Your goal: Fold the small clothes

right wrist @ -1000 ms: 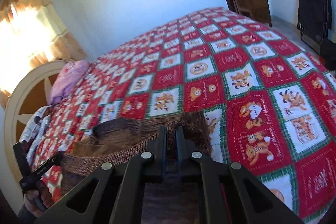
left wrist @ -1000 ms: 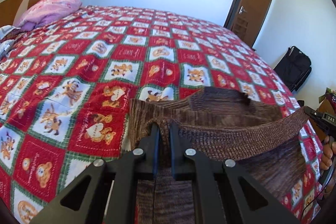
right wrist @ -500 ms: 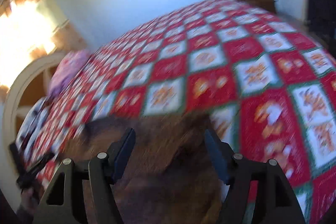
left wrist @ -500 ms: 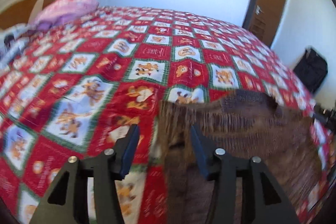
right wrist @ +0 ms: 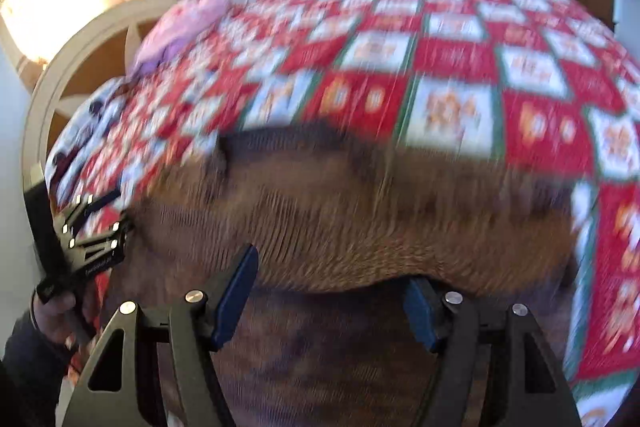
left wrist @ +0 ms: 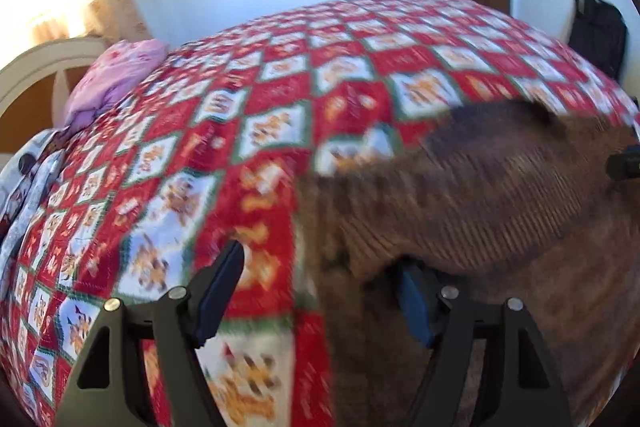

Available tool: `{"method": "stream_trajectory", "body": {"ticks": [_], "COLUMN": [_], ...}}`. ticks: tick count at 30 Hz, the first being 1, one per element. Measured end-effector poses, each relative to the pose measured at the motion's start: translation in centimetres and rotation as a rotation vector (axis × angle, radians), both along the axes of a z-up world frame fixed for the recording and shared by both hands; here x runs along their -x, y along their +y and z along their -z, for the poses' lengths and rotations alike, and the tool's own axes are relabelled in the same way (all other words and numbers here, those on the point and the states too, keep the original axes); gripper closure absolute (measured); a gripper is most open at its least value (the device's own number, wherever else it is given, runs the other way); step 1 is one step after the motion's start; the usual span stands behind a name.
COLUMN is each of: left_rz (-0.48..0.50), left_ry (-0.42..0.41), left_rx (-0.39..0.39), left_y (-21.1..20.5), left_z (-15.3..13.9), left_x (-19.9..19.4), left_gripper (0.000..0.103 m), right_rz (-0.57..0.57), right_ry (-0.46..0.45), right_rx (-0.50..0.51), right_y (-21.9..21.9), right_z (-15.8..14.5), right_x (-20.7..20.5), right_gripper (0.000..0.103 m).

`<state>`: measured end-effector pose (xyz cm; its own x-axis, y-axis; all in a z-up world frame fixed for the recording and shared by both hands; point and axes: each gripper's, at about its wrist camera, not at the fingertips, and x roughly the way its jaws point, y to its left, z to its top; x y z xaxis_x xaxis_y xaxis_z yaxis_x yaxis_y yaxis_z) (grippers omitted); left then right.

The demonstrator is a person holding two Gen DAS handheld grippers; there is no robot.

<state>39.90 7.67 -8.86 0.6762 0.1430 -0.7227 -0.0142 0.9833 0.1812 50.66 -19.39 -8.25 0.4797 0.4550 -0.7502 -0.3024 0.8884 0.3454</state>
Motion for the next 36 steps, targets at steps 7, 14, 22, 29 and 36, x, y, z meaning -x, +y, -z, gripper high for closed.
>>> {"method": "stream_trajectory", "body": {"ticks": [7,14,22,29,36], "left_rz": [-0.144,-0.132,-0.131,-0.173,-0.151], "left_ry": [-0.008,-0.013,0.116,0.067,0.089], "left_rx": [0.057,0.037,0.202,0.199,0.102], "left_y": [3.0,3.0,3.0,3.5,2.7], "left_z": [0.1,0.4,-0.5,-1.6,0.2], "left_x": [-1.8,0.3,-4.3,-2.9,3.8], "left_gripper": [0.027,0.015,0.005,0.004,0.004], "right_rz": [0.104,0.099,0.095,0.07,0.091], "right_ry": [-0.089,-0.087,-0.055,-0.026,-0.018], "right_rx": [0.006,0.082,0.072,0.075,0.119], "right_y": [-1.6,-3.7,-4.0,-4.6,-7.5], "right_z": [-1.2,0.9,2.1,2.8,2.8], "right_x": [-0.2,3.3,5.6,7.5,11.1], "right_gripper": [0.034,0.034,0.034,0.034,0.034]}}
